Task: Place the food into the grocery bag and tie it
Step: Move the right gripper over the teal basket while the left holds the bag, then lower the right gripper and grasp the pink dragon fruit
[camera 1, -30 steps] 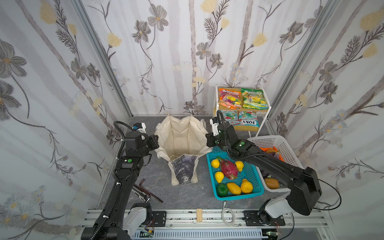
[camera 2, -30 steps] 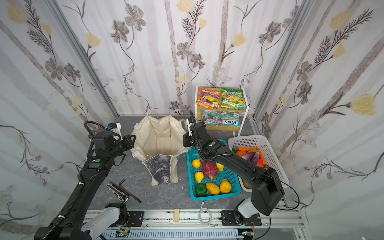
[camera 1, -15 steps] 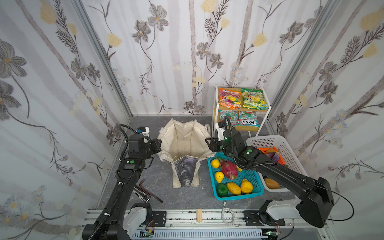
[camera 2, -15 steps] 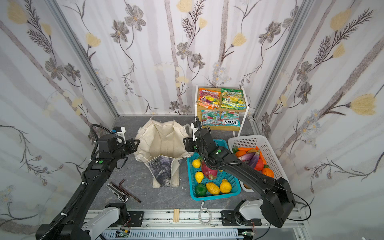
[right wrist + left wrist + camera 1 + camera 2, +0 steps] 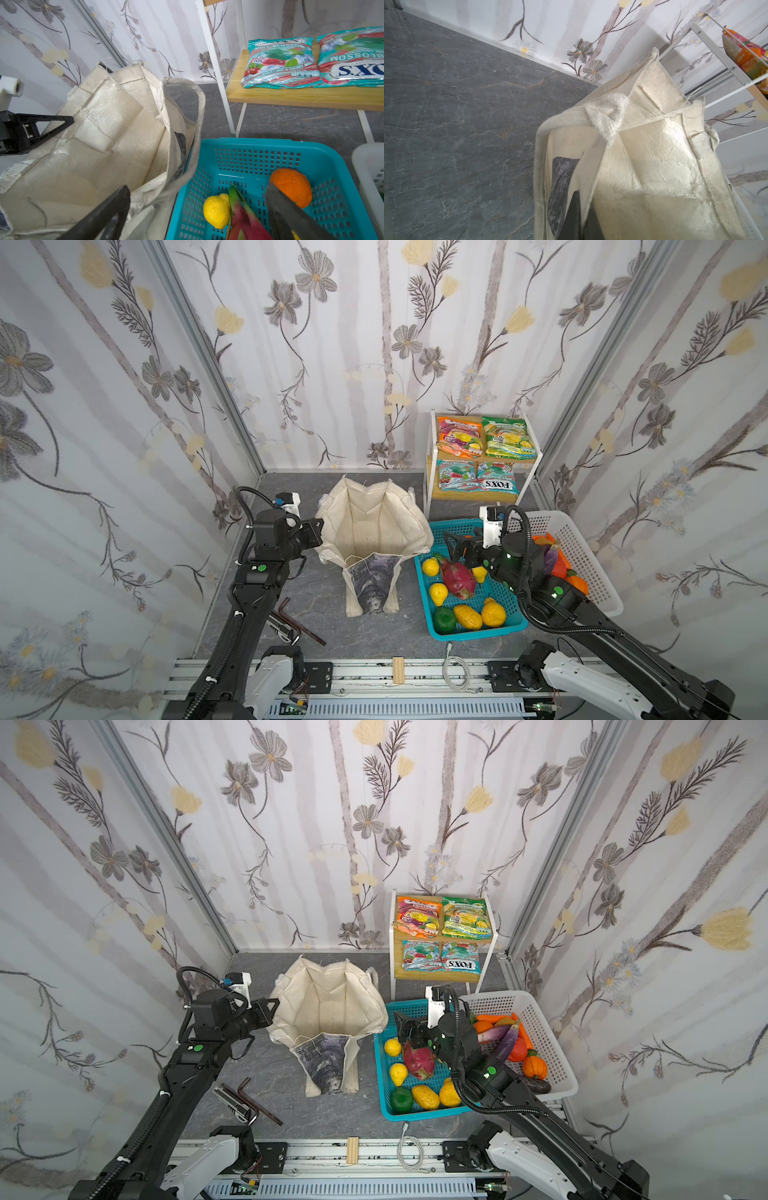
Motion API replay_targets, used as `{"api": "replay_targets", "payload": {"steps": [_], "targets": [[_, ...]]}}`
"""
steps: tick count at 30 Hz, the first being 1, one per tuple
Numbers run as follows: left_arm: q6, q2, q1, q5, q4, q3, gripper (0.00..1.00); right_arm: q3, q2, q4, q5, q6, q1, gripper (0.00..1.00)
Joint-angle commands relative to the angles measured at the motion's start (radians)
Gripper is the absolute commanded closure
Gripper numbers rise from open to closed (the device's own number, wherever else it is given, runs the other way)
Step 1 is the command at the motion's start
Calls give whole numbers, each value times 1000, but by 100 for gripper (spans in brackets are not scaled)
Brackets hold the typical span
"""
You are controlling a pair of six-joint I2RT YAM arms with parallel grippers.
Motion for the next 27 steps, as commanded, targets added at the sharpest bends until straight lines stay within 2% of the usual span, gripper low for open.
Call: {"api": "replay_targets", "payload": {"steps": [1, 6, 11, 18, 27], "targets": [[15, -1, 0, 17, 11, 2, 100, -71, -31, -48, -12, 55, -32, 0], [16, 12, 0, 17, 10, -10, 100, -135, 8, -88, -137, 57, -99, 0], [26, 13, -1, 15, 8, -22, 100, -158, 13, -96, -203, 43, -106, 0], [25, 24, 0, 28, 7, -29, 100, -166, 120, -102, -188, 23, -122, 0], [20, 16, 0, 10, 4, -36, 100, -153, 295, -50, -257, -14, -136, 0]]}}
